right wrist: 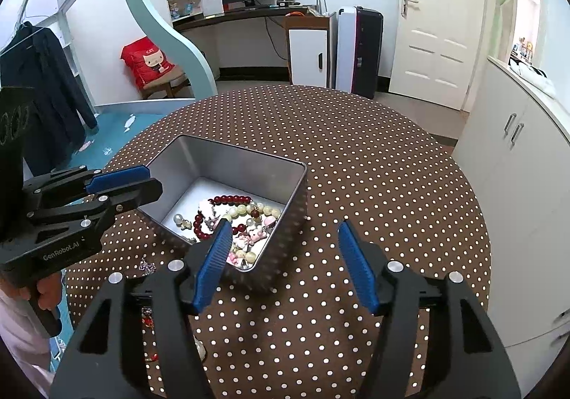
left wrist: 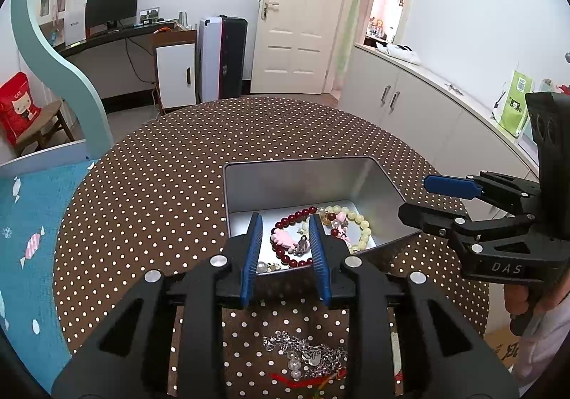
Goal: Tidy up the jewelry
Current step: 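Move the right tool back to the silver chains and grasp them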
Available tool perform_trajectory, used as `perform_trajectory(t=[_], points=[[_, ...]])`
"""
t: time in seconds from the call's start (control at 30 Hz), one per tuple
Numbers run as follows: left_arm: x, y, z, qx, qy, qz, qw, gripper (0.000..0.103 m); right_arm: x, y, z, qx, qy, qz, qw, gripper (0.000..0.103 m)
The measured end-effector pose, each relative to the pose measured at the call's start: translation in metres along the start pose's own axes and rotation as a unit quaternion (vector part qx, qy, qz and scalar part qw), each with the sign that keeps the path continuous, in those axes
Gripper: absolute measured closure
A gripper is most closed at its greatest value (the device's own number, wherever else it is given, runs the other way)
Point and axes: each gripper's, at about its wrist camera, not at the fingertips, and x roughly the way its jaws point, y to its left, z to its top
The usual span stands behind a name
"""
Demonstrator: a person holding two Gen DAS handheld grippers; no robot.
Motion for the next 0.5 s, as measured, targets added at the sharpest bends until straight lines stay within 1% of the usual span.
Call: perform_trajectory(t=[0.17,0.2,0.27,0.4,0.47,0.5], points=[[-0.004,-0.002,-0.004,-0.002,0.000,0.002,1.0000,0.075,-0.003,0.001,-0.002,0.004,-0.001,-0.003,1.000,0.037],[-0.006,-0.002,-0.004,-0.002,0.000,0.001,1.0000,0.074,-0.004,0.001,-0.002,0.005,-0.001,-0.003,1.000,0.034],[-0.009,-0.002,-0.006,-0.003,0.000,0.001,1.0000,0.058,-0.006,0.001,-0.003,0.007,-0.001,-0.006,1.000,0.030],[-0.016,-0.004,-0.008,-0.003,-0.006,0.000,1.0000,0.057,-0.010,0.000,-0.004,0.015,-0.002,-0.013,1.000,0.018],[-0.021,-0.003,-0.011,-0.005,-0.008,0.004,0.9999,0.045,-0.012,0.000,-0.005,0.019,-0.002,-0.017,1.000,0.016],[-0.024,-0.002,-0.012,-0.006,-0.011,0.005,0.9999,0.044,-0.013,0.000,-0.006,0.021,-0.001,-0.019,1.000,0.015]])
